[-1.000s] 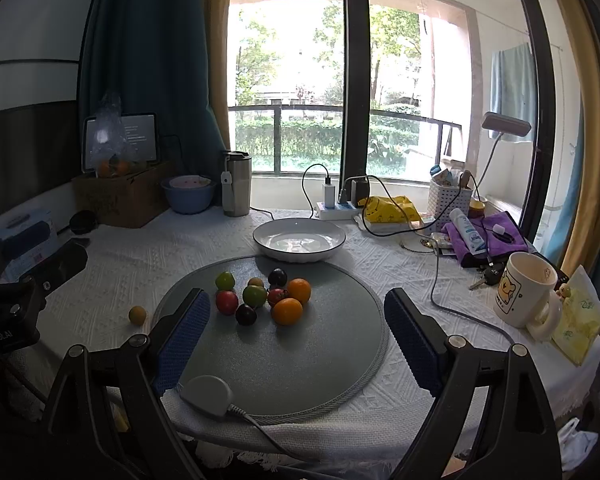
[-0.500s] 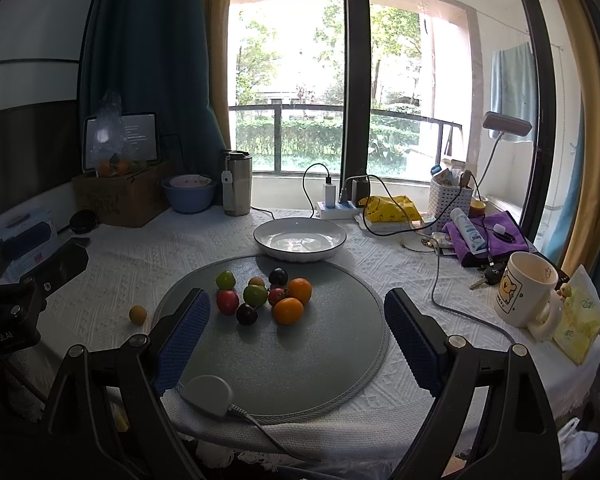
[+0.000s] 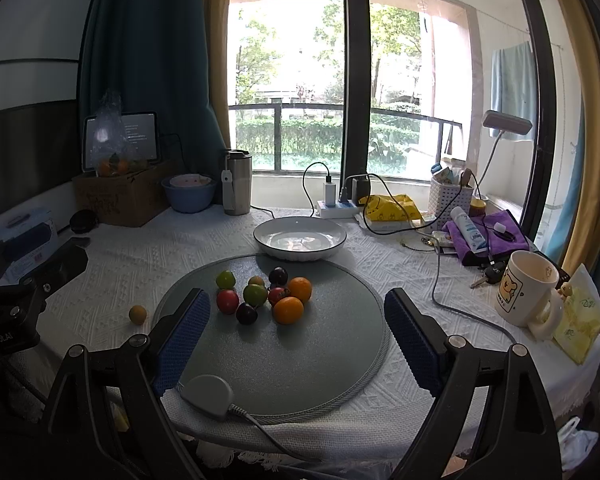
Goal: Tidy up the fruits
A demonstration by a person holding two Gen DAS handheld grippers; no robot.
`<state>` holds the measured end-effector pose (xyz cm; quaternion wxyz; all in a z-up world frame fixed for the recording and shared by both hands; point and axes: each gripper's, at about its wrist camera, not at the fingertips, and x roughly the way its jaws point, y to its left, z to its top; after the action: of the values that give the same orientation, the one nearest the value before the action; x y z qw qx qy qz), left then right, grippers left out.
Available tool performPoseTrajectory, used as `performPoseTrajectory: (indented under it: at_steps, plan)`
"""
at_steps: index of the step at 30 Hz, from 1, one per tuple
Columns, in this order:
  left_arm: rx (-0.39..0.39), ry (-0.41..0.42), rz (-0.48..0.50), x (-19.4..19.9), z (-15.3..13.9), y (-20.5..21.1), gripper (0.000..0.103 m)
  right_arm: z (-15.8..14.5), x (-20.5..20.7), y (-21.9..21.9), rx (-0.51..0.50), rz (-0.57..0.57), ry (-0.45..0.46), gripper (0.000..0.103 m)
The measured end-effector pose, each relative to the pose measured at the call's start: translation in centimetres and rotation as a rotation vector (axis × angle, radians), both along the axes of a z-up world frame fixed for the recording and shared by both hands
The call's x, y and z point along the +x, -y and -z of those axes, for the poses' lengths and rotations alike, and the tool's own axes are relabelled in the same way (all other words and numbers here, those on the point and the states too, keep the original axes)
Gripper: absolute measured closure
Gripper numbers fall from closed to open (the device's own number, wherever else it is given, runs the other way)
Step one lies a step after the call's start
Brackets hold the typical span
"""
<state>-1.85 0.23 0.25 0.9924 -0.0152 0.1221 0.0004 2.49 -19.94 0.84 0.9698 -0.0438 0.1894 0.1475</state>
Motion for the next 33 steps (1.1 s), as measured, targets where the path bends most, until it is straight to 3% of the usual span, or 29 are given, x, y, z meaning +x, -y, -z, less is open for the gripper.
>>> performPoseTrajectory:
  at_steps: [17,33]
  plan:
    - [-0.028,-0.041,0.004,0.8,1.2,-0.1,0.0,0.6,0.6,-0.2,-0.022,0.005,-0.013,0.012]
    - [-0.024,-0.302,-0.071,6.9,5.7,-1.2,0.001,4.4,6.4,-0.4,-0.022,0.012,-0.184,0.012]
